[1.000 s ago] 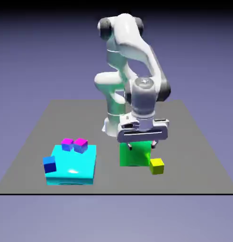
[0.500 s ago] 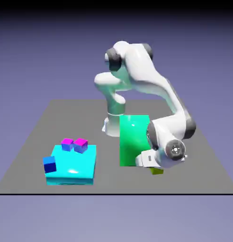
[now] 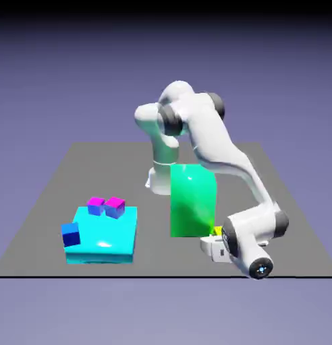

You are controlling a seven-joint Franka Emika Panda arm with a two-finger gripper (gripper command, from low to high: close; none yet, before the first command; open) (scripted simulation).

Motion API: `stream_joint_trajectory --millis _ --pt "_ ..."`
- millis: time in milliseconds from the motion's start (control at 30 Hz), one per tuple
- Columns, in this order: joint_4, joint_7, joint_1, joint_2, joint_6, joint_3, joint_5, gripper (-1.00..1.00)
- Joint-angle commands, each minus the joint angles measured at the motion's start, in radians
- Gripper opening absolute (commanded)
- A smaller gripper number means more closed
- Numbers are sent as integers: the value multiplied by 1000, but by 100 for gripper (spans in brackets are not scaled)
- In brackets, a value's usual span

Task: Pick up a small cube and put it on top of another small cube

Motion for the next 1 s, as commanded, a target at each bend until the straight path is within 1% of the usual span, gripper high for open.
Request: stream_joint_trajectory --millis 0,33,233,267,967 --pt "0 0 0 0 0 0 0 -100" --pt "0 0 0 0 0 0 0 -100" --pt "217 15 5 51 -167 0 -1 -100" --pt "229 22 3 36 -173 28 21 -100" --pt "-266 -261 -224 -377 286 -17 -876 -100"
